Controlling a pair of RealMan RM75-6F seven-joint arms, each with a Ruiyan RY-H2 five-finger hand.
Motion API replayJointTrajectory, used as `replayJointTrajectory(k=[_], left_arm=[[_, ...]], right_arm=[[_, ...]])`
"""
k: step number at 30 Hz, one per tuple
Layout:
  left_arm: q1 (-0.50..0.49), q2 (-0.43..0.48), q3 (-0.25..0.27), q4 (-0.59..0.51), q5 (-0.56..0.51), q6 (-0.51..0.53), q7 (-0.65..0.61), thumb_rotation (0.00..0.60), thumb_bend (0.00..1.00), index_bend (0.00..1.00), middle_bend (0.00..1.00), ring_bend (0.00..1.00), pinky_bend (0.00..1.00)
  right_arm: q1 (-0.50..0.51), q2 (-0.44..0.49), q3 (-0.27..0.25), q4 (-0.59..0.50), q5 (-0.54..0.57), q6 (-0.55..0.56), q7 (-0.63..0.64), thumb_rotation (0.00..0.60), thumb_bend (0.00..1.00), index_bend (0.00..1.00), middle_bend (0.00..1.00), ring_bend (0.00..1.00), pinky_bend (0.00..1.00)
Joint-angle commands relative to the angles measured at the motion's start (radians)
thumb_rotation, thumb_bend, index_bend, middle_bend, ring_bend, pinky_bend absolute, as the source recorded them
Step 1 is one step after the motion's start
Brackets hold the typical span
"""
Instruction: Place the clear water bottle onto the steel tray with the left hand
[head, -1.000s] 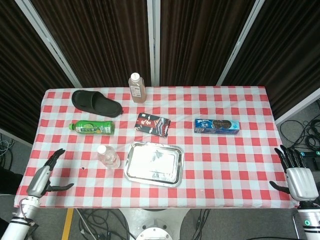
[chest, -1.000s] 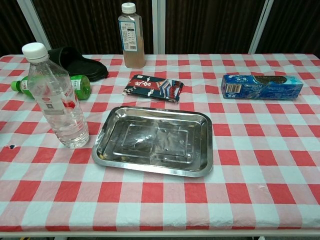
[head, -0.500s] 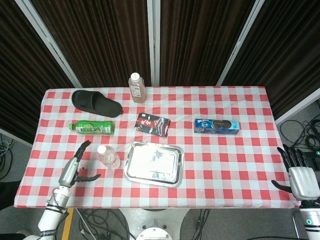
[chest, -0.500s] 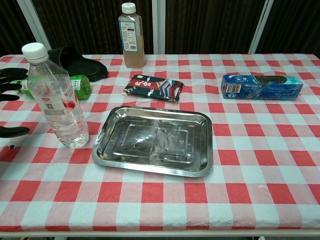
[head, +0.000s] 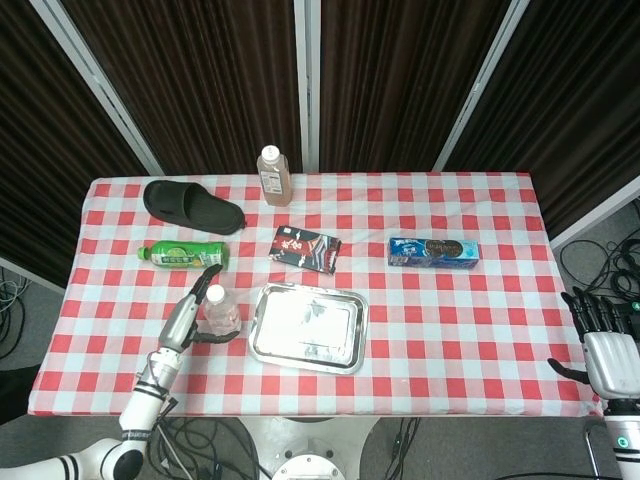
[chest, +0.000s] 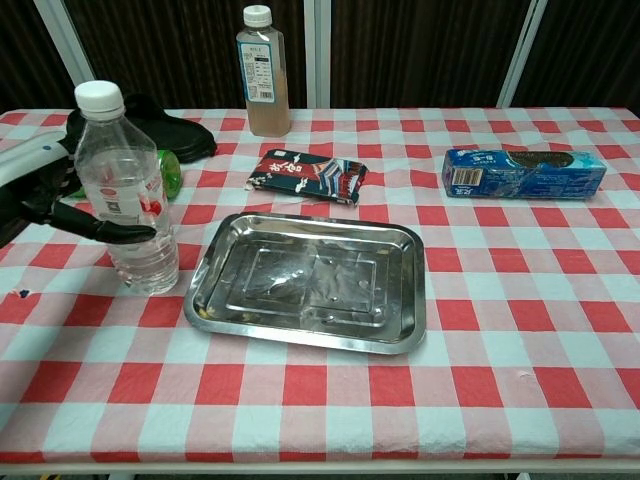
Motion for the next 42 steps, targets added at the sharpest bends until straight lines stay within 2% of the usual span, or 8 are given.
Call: replayJointTrajectory(k=[1,3,7,16,27,37,39,42], left_arm=[[0.023,0.029,0.024,-0.023,0.011,0.018,-0.023,0.600,0.00,0.05,0.13,0.07,0.13],[0.033,0.041,0.034,-0.033,0.016,0.024,-0.042,0.600,0.01,0.07,0.17,0.09,0.15],[0.052,0.053,0.047,-0.039,0.018,0.045,-0.069,0.600,0.12,0.22,0.32,0.20,0.25],[0.059,0.050,0.018,-0.059,-0.037,0.049,-0.093,0.600,0.30,0.50,0.57,0.43,0.46],[0.029,0.058,-0.032,-0.096,-0.045,0.052,-0.062,0.600,0.34,0.55,0.63,0.48,0.51],[-0.110,0.177,-0.238,-0.255,-0.133,0.003,0.101,0.600,0.34,0.57,0.65,0.51,0.53],[-0.107,0.199,-0.235,-0.289,-0.150,0.009,0.132,0.600,0.34,0.57,0.65,0.52,0.53],[-0.070,0.191,-0.158,-0.245,-0.232,-0.021,0.131,0.600,0.34,0.57,0.65,0.52,0.54]], right_arm=[[-0.001,0.000,0.001,0.001,0.001,0.000,0.001,0.600,0.00,0.00,0.00,0.00,0.00],[-0.001,0.000,0.001,0.002,0.003,-0.001,0.002,0.600,0.00,0.00,0.00,0.00,0.00],[0.000,0.000,0.001,0.002,0.003,-0.004,0.002,0.600,0.00,0.00,0.00,0.00,0.00],[0.001,-0.001,0.001,0.003,0.005,-0.009,0.000,0.600,0.01,0.00,0.00,0.00,0.00],[0.000,0.001,0.003,0.002,0.009,-0.009,0.001,0.600,0.01,0.00,0.00,0.00,0.00],[-0.001,0.002,0.004,-0.001,0.002,0.002,0.002,0.600,0.01,0.00,0.00,0.00,0.00],[-0.001,0.002,0.003,-0.003,-0.001,0.004,0.002,0.600,0.01,0.00,0.00,0.00,0.00],[-0.002,0.004,0.001,-0.007,-0.004,0.005,0.005,0.600,0.01,0.00,0.00,0.00,0.00]])
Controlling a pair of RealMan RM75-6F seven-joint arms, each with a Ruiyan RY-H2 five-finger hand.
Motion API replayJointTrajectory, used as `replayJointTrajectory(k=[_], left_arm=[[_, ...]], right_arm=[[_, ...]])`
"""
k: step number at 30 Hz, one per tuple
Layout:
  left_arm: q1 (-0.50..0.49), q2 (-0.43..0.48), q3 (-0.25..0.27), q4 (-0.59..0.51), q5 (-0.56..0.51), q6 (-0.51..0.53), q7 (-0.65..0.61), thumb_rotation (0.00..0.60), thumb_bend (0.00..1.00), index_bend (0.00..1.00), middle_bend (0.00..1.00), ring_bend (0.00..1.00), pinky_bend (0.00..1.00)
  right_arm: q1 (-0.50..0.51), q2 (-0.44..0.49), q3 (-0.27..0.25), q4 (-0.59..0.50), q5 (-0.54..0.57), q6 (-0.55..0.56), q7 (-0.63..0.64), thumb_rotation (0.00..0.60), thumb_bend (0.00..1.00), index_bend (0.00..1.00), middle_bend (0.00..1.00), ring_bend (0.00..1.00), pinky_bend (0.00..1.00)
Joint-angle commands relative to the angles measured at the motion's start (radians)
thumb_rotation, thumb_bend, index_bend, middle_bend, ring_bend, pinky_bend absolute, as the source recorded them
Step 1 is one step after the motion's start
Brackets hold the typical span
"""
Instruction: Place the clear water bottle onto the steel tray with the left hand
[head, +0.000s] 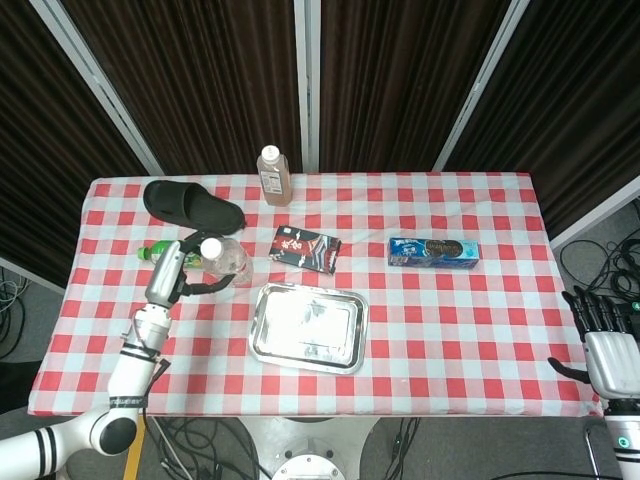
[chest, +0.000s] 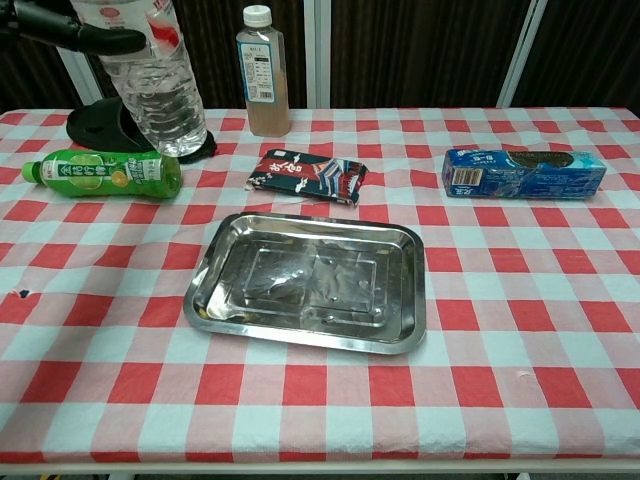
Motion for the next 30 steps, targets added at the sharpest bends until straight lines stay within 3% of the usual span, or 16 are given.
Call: replayJointTrajectory(k=[1,4,8,10,12,15,18,24,30], left_arm=[[0.031,-0.007,0.076,0.058,-0.120,-0.051,-0.010,0.600,0.34,0.57,0.65,0.52,0.54],[0.025,-0.008,0.075,0.082,-0.117,-0.055,-0.011,0.600,0.34,0.57,0.65,0.52,0.54],[-0.072,-0.013,-0.039,0.052,-0.061,-0.042,0.018,0.600,0.34,0.57,0.65,0.52,0.54],[-0.093,0.002,-0.063,0.030,-0.055,-0.040,0.035,0.600,0.34,0.57,0.65,0.52,0.54],[-0.079,0.017,-0.031,0.021,-0.063,-0.044,0.049,0.600,0.34,0.57,0.65,0.52,0.54],[-0.007,0.017,0.073,0.058,-0.134,-0.063,0.017,0.600,0.34,0.57,0.65,0.52,0.54],[0.019,-0.011,0.118,0.135,-0.163,-0.076,-0.007,0.600,0.36,0.57,0.65,0.52,0.54],[-0.004,0.002,0.079,0.143,-0.084,-0.056,-0.036,0.600,0.36,0.57,0.65,0.52,0.54],[-0.030,-0.001,0.055,0.117,-0.101,-0.064,-0.025,0.600,0.36,0.57,0.65,0.52,0.54]], right_arm=[[-0.001,0.002,-0.001,-0.002,-0.002,0.003,0.002,0.600,0.01,0.00,0.00,0.00,0.00],[-0.002,0.005,0.002,-0.004,0.000,0.007,0.008,0.600,0.01,0.00,0.00,0.00,0.00],[0.001,0.006,0.003,-0.004,0.002,0.000,0.007,0.600,0.01,0.00,0.00,0.00,0.00],[0.001,0.005,0.002,-0.004,0.001,-0.001,0.004,0.600,0.01,0.00,0.00,0.00,0.00],[0.001,0.005,0.002,-0.006,0.001,-0.001,0.006,0.600,0.01,0.00,0.00,0.00,0.00],[0.000,0.006,0.002,-0.003,0.003,-0.003,0.012,0.600,0.01,0.00,0.00,0.00,0.00],[0.000,0.006,0.002,0.002,0.006,-0.005,0.017,0.600,0.01,0.00,0.00,0.00,0.00],[0.001,0.004,0.004,0.006,0.005,-0.003,0.013,0.600,0.01,0.00,0.00,0.00,0.00],[0.000,0.005,0.004,0.002,0.004,0.001,0.013,0.600,0.01,0.00,0.00,0.00,0.00]])
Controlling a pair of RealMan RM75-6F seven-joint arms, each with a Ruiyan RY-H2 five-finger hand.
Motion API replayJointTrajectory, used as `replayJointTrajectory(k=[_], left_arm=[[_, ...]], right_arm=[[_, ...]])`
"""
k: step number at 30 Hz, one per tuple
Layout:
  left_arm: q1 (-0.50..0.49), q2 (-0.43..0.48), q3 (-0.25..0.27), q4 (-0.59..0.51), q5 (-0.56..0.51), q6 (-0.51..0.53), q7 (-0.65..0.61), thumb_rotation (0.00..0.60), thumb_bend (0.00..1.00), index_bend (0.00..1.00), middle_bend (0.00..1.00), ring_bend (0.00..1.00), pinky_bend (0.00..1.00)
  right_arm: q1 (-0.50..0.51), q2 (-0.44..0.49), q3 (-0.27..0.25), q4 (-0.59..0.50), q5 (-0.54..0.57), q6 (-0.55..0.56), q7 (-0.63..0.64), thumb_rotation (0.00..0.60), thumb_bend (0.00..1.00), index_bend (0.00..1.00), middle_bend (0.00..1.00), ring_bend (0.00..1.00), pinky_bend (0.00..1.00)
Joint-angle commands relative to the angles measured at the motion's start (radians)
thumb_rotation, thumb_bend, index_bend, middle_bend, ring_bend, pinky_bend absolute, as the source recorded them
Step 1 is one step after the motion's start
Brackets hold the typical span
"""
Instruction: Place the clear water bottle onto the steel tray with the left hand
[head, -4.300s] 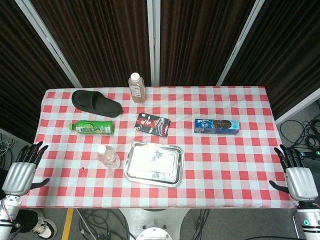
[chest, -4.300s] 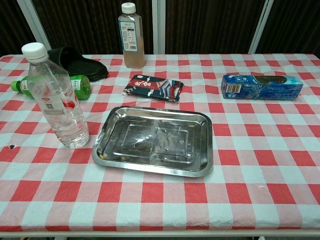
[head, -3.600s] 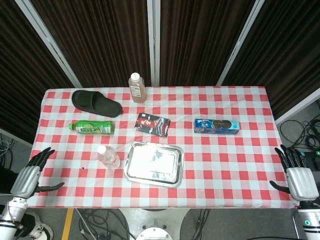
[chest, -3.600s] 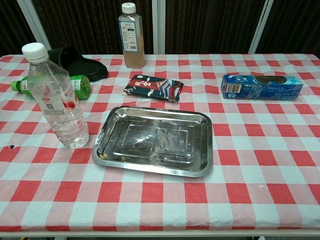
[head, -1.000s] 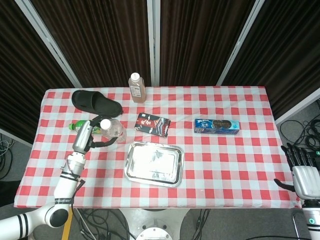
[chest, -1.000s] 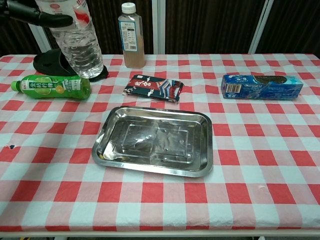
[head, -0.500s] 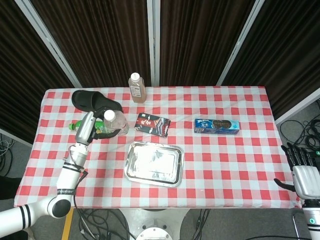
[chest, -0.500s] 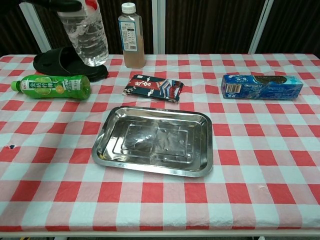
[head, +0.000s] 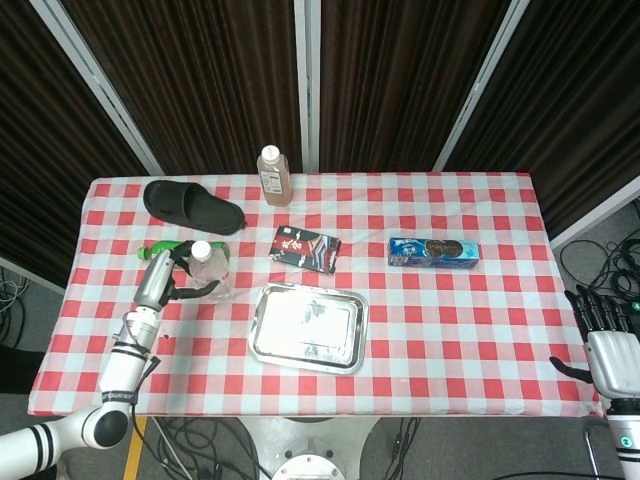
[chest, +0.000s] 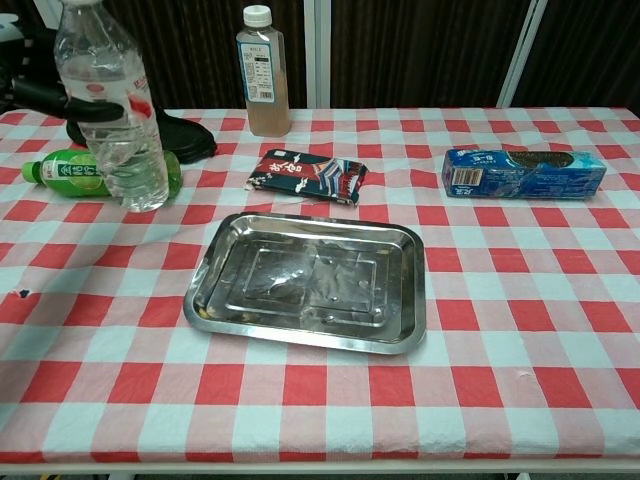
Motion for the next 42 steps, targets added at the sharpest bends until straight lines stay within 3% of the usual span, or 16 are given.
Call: replayJointTrajectory(k=[1,12,15,21,30,37,42], left_arm=[[-0.014,-0.007,-0.010,-0.009,-0.009,-0.004,0.006,0.600,0.36,0.57,0.65,0.52,0.54],[-0.186,-0.186,-0.075,0.027,-0.067,-0.071,0.070,0.600,0.36,0.57,0.65,0.52,0.54],[-0.165,-0.151,-0.070,0.041,-0.073,-0.046,0.088,0.600,0.37,0.57,0.65,0.52,0.54],[-0.106,0.005,-0.091,0.121,-0.120,-0.045,0.086,0.600,0.37,0.57,0.65,0.53,0.54],[-0.159,-0.099,-0.056,0.009,-0.053,-0.047,0.077,0.600,0.38,0.57,0.65,0.53,0.54],[-0.123,0.007,-0.110,0.022,-0.109,-0.008,0.086,0.600,0.38,0.57,0.65,0.53,0.54],[-0.115,0.006,-0.079,0.023,-0.108,-0.027,0.070,0.600,0.38,0.57,0.65,0.53,0.54]], right_arm=[[-0.001,0.001,0.000,-0.001,-0.001,0.001,0.000,0.600,0.01,0.00,0.00,0.00,0.00],[-0.001,-0.003,0.004,0.008,0.011,-0.004,-0.004,0.600,0.01,0.00,0.00,0.00,0.00],[0.000,-0.001,0.008,0.008,0.014,-0.004,0.001,0.600,0.01,0.00,0.00,0.00,0.00],[-0.002,0.006,0.009,0.011,0.011,0.002,0.018,0.600,0.01,0.00,0.00,0.00,0.00],[-0.001,0.000,0.010,0.017,0.017,-0.005,0.010,0.600,0.01,0.00,0.00,0.00,0.00],[0.005,-0.008,0.000,0.025,0.009,-0.021,0.006,0.600,0.01,0.00,0.00,0.00,0.00],[0.002,-0.009,0.003,0.025,0.009,-0.011,0.006,0.600,0.01,0.00,0.00,0.00,0.00]])
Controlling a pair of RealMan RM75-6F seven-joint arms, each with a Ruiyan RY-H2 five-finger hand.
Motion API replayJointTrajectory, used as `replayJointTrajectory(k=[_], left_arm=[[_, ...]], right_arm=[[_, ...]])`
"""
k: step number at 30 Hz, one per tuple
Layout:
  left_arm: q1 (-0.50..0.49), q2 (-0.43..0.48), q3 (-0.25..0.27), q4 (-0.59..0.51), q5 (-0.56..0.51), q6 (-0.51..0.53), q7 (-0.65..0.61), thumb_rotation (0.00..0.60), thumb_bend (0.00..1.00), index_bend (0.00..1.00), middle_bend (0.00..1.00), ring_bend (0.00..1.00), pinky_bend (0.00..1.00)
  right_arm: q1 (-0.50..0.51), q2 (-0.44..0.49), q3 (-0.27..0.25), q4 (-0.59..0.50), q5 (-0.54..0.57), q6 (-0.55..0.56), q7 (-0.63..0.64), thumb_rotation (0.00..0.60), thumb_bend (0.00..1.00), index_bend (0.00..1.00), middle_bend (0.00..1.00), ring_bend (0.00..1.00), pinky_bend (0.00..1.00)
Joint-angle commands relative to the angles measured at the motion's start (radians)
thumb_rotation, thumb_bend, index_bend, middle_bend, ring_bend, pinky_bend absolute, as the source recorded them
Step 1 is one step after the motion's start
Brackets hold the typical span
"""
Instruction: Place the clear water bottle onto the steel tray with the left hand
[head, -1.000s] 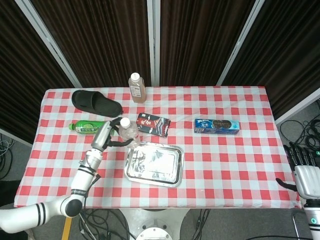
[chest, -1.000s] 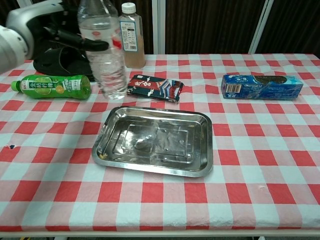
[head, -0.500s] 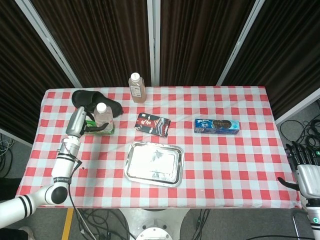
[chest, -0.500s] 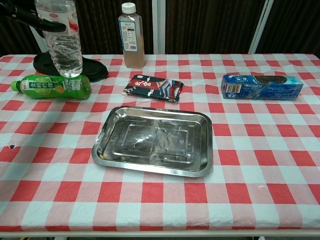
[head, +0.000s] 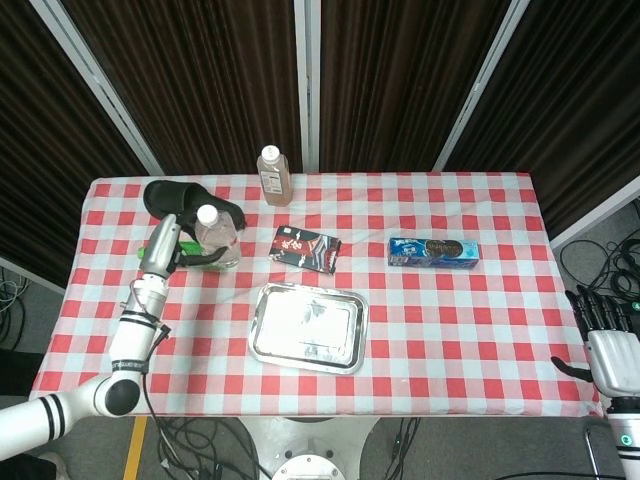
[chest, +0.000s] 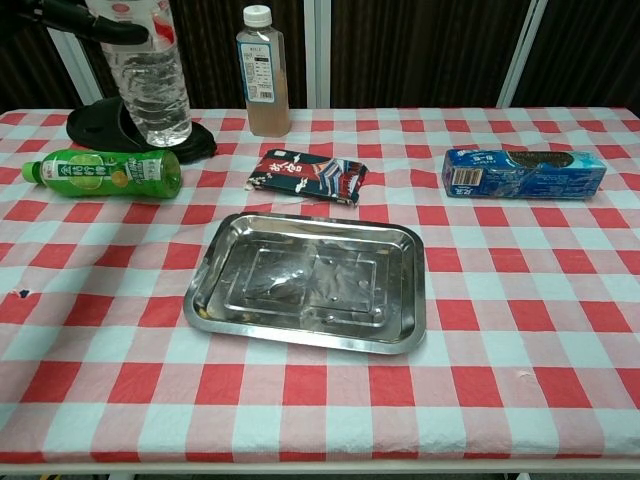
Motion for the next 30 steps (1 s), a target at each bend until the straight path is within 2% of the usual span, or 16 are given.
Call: replayJointTrajectory(k=[1,9,17,22,28,30], left_arm=[[0.008,-0.018,0.025,-0.003,0.021,-0.003,-0.012,0.600,0.38,0.57,0.65,0.53,0.54],[0.039,-0.105,0.090,-0.047,0.077,0.053,-0.049,0.600,0.38,0.57,0.65,0.53,0.54],[0.033,-0.239,0.083,-0.017,0.081,0.112,-0.071,0.600,0.37,0.57,0.65,0.53,0.54],[0.037,-0.289,0.092,0.002,0.049,0.102,-0.079,0.600,0.37,0.57,0.65,0.53,0.54],[0.048,-0.336,0.111,0.022,0.058,0.110,-0.082,0.600,0.37,0.57,0.65,0.53,0.54],[0.066,-0.344,0.135,0.020,0.078,0.123,-0.087,0.600,0.37,0.57,0.65,0.53,0.54]], right_arm=[[-0.002,0.001,0.003,-0.002,0.001,0.007,-0.001,0.600,0.01,0.00,0.00,0.00,0.00],[-0.001,0.001,0.000,-0.011,-0.001,0.002,-0.011,0.600,0.01,0.00,0.00,0.00,0.00],[0.001,-0.004,0.002,0.003,0.013,-0.013,-0.007,0.600,0.01,0.00,0.00,0.00,0.00],[0.002,-0.002,0.004,0.003,0.020,-0.024,0.007,0.600,0.01,0.00,0.00,0.00,0.00],[0.001,-0.003,0.005,0.012,0.027,-0.027,0.013,0.600,0.01,0.00,0.00,0.00,0.00],[0.001,-0.005,0.004,0.019,0.029,-0.034,0.017,0.600,0.01,0.00,0.00,0.00,0.00]])
